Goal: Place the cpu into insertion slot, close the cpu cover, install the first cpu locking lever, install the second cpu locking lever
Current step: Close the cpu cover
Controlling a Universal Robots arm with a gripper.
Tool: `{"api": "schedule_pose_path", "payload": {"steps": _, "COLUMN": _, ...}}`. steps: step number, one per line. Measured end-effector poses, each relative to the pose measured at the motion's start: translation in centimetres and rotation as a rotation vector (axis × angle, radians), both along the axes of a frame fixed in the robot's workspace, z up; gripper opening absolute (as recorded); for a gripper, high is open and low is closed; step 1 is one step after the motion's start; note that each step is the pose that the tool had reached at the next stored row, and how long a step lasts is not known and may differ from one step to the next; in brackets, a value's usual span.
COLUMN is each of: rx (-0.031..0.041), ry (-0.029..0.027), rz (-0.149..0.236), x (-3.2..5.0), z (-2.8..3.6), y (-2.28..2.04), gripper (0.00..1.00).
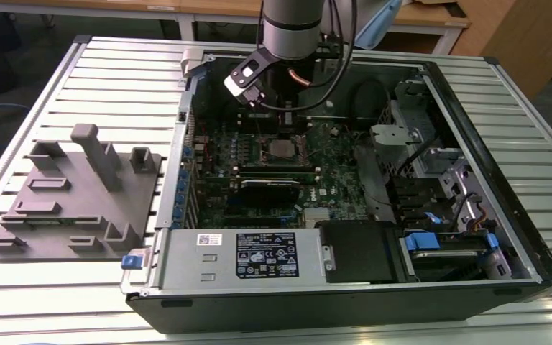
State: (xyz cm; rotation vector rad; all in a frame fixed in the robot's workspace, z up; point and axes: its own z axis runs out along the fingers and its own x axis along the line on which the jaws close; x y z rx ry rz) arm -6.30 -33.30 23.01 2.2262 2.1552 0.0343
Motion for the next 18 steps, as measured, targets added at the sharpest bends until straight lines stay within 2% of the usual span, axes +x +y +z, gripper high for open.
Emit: {"api": "schedule_pose_path", "payload": {"steps": 18, "rx": -0.0004, "ry": 0.0004, "rz": 0.000, "x": 0.00, "z": 0.45, "y": -0.01, "gripper": 0.10}}
